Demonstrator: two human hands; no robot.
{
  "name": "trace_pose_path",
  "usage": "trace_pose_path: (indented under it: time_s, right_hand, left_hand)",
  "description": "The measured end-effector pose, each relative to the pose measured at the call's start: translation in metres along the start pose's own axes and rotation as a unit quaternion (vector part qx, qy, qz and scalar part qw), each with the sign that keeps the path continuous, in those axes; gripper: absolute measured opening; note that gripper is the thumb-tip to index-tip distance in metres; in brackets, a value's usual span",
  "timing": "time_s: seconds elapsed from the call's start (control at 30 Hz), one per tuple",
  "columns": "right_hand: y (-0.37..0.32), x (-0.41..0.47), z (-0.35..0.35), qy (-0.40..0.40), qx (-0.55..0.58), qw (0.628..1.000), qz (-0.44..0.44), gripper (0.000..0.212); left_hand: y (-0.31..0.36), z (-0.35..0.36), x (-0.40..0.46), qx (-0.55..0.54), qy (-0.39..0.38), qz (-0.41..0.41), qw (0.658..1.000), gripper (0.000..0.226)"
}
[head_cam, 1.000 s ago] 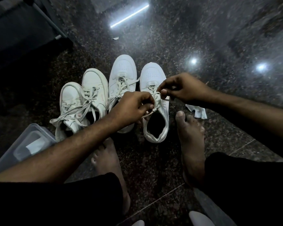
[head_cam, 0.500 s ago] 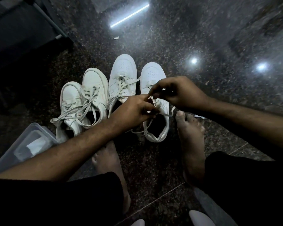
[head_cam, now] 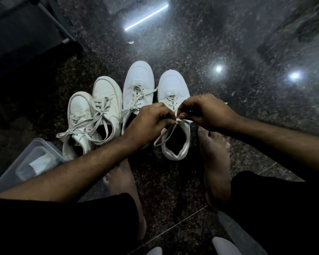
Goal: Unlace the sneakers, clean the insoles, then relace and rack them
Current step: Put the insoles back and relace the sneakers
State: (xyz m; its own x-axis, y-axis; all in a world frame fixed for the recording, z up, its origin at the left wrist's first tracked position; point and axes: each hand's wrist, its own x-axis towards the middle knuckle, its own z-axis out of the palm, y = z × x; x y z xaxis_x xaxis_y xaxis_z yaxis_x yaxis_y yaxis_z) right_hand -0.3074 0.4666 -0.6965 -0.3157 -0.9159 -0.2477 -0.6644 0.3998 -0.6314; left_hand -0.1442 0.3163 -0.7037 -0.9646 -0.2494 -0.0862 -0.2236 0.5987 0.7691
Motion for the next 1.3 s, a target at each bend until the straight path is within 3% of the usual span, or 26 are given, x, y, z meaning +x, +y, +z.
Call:
trace_pose_path:
  time_s: [0.13, 0.4, 0.6, 0.7, 0.87, 1.07, 1.23, 1.3]
  right_hand:
    - [-0.003, 0.002, 0.000, 0.035, 0.009, 0.999, -0.003, 0.008]
    - [0.000, 0.003, 0.002, -0.025, 0.059, 0.998, 0.023, 0.014]
    - [-0.006, -0.003, 0.005, -0.008, 0.152, 0.987, 0.043, 0.019]
    - [-0.004, -0.005, 0.007, -0.004, 0.210, 0.975, 0.073, 0.018]
    - [-0.008, -0.005, 0.008, -0.008, 0.245, 0.966, 0.076, 0.030]
    - [-0.010, -0.002, 0.011, -0.021, 0.215, 0.973, 0.081, 0.023]
    - [-0.009, -0.001, 0.014, -0.024, 0.215, 0.971, 0.097, 0.015]
    - [-0.008, -0.002, 0.014, -0.025, 0.218, 0.970, 0.100, 0.015]
  left_hand:
    - [0.005, 0.001, -0.001, -0.049, 0.009, -0.031, 0.998, 0.007]
    - [0.007, 0.004, -0.003, -0.095, 0.004, -0.044, 0.994, 0.004]
    - [0.000, 0.012, -0.001, -0.222, 0.049, -0.167, 0.959, 0.021]
    - [-0.006, 0.016, -0.002, -0.160, 0.033, -0.206, 0.965, 0.027]
    - [-0.002, 0.017, -0.005, -0.230, -0.034, -0.204, 0.951, 0.017]
    - [-0.007, 0.019, -0.007, -0.164, -0.033, -0.180, 0.969, 0.008]
    - [-0.005, 0.014, -0.009, -0.278, -0.042, -0.177, 0.943, 0.024]
    - [-0.004, 0.012, -0.009, -0.262, -0.047, -0.159, 0.951, 0.033]
